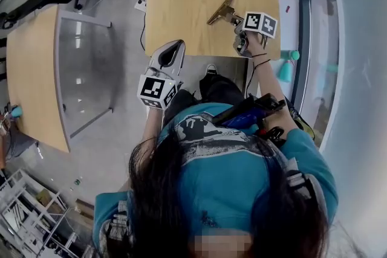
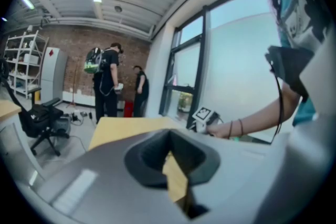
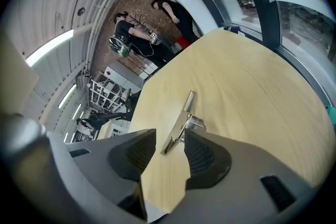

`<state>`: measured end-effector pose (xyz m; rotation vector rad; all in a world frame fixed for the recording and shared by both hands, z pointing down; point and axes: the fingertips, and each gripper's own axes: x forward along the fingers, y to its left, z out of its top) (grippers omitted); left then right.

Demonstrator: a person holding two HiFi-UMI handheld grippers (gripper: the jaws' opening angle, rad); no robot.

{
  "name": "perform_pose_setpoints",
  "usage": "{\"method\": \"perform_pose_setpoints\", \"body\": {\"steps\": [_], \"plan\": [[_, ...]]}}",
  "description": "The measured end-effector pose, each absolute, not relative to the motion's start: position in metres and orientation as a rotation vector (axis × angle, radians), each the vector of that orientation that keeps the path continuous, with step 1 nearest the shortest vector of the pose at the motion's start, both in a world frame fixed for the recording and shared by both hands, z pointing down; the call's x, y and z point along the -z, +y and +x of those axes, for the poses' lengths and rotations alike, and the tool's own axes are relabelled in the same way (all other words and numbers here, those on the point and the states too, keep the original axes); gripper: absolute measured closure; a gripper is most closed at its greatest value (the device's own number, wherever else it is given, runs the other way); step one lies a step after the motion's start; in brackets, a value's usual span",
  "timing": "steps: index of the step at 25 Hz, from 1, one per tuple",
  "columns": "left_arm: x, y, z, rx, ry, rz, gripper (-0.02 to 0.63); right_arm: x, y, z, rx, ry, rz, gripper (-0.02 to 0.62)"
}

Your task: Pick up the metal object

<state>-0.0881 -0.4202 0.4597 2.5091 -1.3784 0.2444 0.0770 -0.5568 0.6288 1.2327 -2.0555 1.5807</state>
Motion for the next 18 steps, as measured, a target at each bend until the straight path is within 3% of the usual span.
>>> {"method": "perform_pose_setpoints", "body": {"steps": [5, 14, 18], "plan": [[-0.465, -0.416, -0.105, -0.268, -1.445, 2.453, 0.601, -0.663, -0.576, 0.083, -1.565, -1.933, 1.297, 0.443], [-0.473, -0.397, -0.131, -0.265, -1.532, 2.364, 0.601, -0.688, -0.594, 0.070, -1.980, -1.844, 1.342, 0.446], [-0.474, -0.387, -0.141, -0.260, -1.546, 2.347, 0.601, -0.689, -0.592, 0.066, -2.034, -1.805, 1.356, 0.505]]}}
